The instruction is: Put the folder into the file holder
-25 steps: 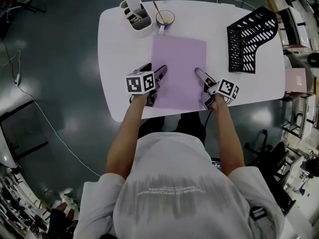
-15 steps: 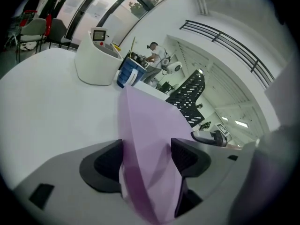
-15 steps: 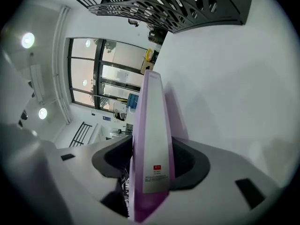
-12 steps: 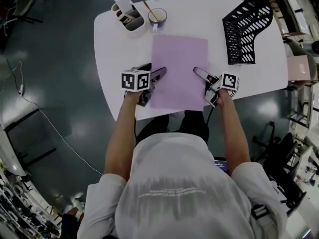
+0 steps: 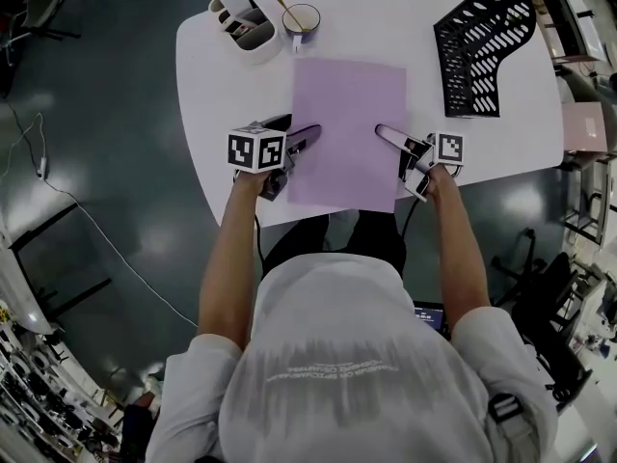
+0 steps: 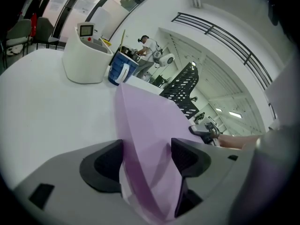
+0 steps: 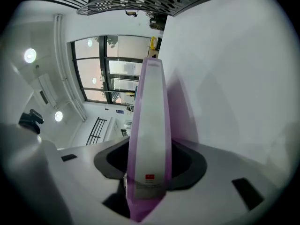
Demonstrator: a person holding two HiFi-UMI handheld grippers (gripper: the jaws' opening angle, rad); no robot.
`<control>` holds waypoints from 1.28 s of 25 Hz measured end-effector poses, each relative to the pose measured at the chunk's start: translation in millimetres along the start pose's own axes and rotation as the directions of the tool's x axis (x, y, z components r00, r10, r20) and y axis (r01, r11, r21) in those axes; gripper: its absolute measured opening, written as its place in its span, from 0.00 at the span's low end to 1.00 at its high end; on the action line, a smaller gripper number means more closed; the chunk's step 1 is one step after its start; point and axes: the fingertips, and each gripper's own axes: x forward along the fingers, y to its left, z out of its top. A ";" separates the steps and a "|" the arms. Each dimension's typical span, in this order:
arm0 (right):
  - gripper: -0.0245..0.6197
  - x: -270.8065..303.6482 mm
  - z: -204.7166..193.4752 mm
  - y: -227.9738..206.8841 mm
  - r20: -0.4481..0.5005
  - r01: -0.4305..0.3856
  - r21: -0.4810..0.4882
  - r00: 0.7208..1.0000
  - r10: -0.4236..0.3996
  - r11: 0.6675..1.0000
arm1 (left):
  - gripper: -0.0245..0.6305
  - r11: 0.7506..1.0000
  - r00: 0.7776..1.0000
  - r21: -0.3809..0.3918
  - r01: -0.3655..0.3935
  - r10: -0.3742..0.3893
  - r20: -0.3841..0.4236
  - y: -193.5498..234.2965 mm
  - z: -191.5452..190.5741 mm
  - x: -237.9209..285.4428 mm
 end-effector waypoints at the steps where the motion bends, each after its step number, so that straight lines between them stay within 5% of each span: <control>1: 0.36 0.9 -0.6 0.7 -0.023 -0.005 -0.004 1.000 0.005 1.000 | 0.54 1.000 1.000 0.000 0.000 0.000 0.000 0.1 0.6 0.1; 7: 0.35 7.5 -7.0 8.2 -0.183 -0.050 -0.026 0.982 0.044 0.998 | 0.54 1.000 1.000 0.016 0.000 0.001 -0.007 -1.9 0.4 0.4; 16: 0.36 14.0 -9.7 11.0 -0.253 -0.070 -0.042 0.966 0.057 0.997 | 0.54 0.999 1.000 0.036 0.014 -0.014 -0.008 -4.5 -1.2 0.0; 32: 0.38 33.5 -7.2 12.4 -0.184 0.028 -0.147 0.981 -0.055 0.989 | 0.54 1.000 1.000 0.014 0.007 -0.006 -0.009 0.7 1.1 2.4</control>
